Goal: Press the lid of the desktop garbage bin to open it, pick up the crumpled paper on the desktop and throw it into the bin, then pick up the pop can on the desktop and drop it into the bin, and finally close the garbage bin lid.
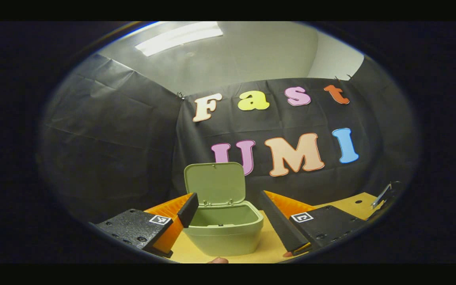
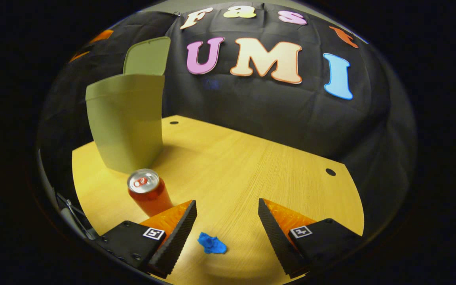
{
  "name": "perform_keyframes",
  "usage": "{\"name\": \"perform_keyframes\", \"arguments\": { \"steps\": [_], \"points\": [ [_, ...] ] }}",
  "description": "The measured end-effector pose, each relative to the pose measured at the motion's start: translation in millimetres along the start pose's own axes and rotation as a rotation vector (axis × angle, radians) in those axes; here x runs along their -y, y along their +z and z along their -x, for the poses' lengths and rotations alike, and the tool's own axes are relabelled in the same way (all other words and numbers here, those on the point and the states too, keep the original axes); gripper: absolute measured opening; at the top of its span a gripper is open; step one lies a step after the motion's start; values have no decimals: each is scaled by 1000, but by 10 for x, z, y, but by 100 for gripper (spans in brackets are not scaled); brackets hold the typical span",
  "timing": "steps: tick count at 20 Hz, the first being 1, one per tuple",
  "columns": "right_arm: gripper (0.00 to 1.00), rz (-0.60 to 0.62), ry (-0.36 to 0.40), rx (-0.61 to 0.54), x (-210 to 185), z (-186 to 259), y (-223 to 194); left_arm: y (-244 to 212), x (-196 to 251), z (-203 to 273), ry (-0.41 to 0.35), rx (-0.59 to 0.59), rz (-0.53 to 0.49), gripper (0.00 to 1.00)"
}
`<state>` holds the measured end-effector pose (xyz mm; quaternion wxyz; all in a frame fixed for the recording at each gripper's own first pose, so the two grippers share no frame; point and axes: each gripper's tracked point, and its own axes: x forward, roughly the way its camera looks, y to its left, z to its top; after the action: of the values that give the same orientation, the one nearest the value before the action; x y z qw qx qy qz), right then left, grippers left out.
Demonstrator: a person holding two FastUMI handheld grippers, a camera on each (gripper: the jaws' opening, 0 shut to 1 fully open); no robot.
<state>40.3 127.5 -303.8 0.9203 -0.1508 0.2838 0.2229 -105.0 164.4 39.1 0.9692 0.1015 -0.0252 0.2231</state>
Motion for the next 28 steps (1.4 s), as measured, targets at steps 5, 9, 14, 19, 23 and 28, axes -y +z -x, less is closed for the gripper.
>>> {"name": "perform_keyframes", "arguments": {
  "steps": [5,9,14,19,23,28],
  "points": [
    [100,-26,34,-164,-73,-171,-486,-26,-184,50,46,-13,-32,99],
    [87,-69,78,-256,-212,-157,-810,-113,-246,37,61,-37,-36,94],
    [36,-82,167,-275,-382,-99,-838,-157,-195,-19,45,-55,-10,94],
    [25,-85,141,-221,-329,-59,-613,-205,-74,-122,-6,-55,2,94],
    [25,-126,90,-43,-179,101,80,-140,15,-194,-42,-34,7,94],
    [25,-168,72,220,-115,383,1279,-163,-3,-226,-80,-24,7,94]
  ]
}}
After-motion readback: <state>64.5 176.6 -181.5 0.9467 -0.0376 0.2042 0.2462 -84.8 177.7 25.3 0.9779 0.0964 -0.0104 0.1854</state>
